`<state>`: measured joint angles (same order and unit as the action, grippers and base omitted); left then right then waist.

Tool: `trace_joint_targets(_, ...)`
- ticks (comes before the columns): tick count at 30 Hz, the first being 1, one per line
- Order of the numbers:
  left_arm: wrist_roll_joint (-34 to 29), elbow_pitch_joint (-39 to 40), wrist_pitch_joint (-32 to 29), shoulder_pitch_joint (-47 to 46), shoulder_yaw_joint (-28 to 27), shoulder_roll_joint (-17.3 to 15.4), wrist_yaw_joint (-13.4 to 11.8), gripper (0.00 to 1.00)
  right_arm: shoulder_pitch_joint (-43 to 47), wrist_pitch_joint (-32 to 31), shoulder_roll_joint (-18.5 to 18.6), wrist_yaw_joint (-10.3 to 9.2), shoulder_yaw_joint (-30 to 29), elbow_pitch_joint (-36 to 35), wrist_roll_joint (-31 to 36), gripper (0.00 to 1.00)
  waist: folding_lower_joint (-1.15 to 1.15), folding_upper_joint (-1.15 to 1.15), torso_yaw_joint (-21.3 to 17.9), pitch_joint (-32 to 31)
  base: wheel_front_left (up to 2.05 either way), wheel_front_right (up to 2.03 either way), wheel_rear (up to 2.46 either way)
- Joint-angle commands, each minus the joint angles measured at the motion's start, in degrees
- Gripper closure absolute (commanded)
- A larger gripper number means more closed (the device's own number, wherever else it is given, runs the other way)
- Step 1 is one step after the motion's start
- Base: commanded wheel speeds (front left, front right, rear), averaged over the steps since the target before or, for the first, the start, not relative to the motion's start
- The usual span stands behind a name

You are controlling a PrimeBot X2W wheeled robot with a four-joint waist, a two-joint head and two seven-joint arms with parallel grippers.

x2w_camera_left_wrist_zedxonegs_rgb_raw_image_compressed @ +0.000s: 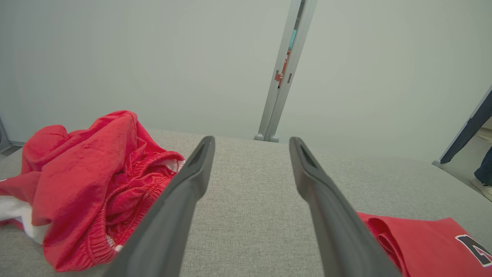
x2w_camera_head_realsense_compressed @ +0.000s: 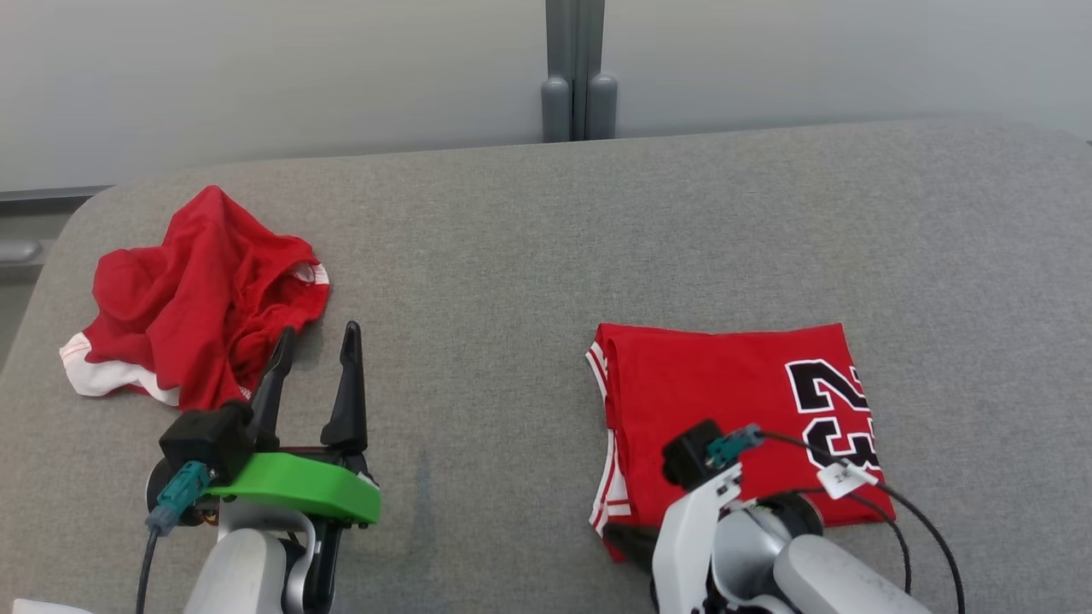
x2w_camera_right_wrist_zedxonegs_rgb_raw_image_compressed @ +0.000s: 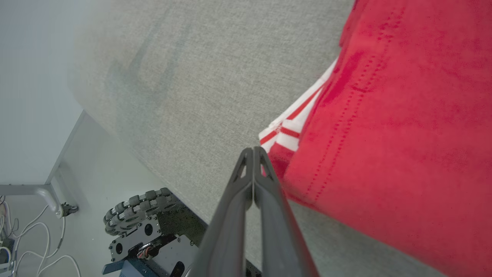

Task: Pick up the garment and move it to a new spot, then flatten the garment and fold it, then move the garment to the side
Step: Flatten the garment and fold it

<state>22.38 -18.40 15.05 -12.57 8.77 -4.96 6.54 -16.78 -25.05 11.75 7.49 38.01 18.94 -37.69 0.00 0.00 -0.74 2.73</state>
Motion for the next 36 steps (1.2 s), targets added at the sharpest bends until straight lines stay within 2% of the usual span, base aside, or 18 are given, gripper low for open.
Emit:
trace_joint_targets(1, -0.04, -0.04, 0.15, 0.68, -0.34, -0.18, 0.1, 0.0, 1.04, -0.72, 0.67, -0.01, 1.57, -1.75, -1.41, 1.0, 0.0, 0.0, -0.44, -0.4, 0.0, 0.0, 0.0)
trace_joint_targets(3, 0.07, -0.2, 0.15, 1.03, -0.5, -0.13, 0.07, 0.0, 1.82, -1.34, 1.96, -0.01, 3.95, -4.49, -3.0, 1.0, 0.0, 0.0, -0.93, -0.95, 0.0, 0.0, 0.0)
trace_joint_targets(6, 0.25, -0.41, 0.15, 1.67, -0.83, -0.02, -0.06, 0.0, 2.64, 1.24, 2.96, -0.02, 3.96, -7.15, -2.49, 1.0, 0.0, 0.0, -1.7, -1.97, 0.0, 0.0, 0.0)
trace_joint_targets(7, 0.35, -0.43, 0.15, 1.91, -0.96, 0.02, -0.11, 0.0, 2.96, 2.64, 3.13, -0.01, 3.18, -7.82, -1.86, 0.82, 0.0, 0.0, -2.01, -2.38, 0.0, 0.0, 0.0)
trace_joint_targets(8, 0.43, -0.39, 0.15, 2.11, -1.13, 0.05, -0.17, 0.0, 3.31, 4.13, 3.02, -0.02, 1.8, -8.18, -1.38, 0.04, 0.0, 0.0, -2.3, -2.66, 0.0, 0.0, 0.0)
trace_joint_targets(9, 0.47, -0.35, 0.15, 2.36, -1.28, 0.09, -0.29, 0.0, 3.75, 6.06, 2.73, -0.02, -0.16, -8.43, -0.39, 0.0, 0.0, 0.0, -2.63, -2.96, 0.0, 0.0, 0.0)
trace_joint_targets(15, 0.69, -0.08, 0.15, 4.14, -2.79, -0.01, -0.54, 0.0, 6.12, 14.88, -0.07, -0.01, -11.24, -10.51, 7.86, 0.0, 0.0, 0.0, -4.58, -4.82, 0.0, 0.0, 0.0)
trace_joint_targets(23, 0.63, 0.79, 0.15, 7.32, -4.71, 0.25, -0.87, 0.0, 9.09, 18.93, -3.91, -0.01, -25.51, -13.45, 18.18, 0.0, 0.0, 0.0, -6.47, -7.3, 0.0, 0.0, 0.0)
trace_joint_targets(31, -0.61, 1.13, 0.15, 8.7, -5.4, 0.52, -0.69, 0.0, 9.75, 22.28, -4.43, -0.01, -34.59, -12.4, 26.31, 0.0, 0.0, 0.0, -5.82, -9.13, 0.0, 0.0, 0.0)
trace_joint_targets(36, -1.45, 0.66, 0.15, 9.19, -4.99, 0.57, -0.36, 0.0, 10.59, 24.06, -3.08, -0.01, -36.52, -10.58, 29.85, 0.0, 0.0, 0.0, -4.89, -9.82, 0.0, 0.0, 0.0)
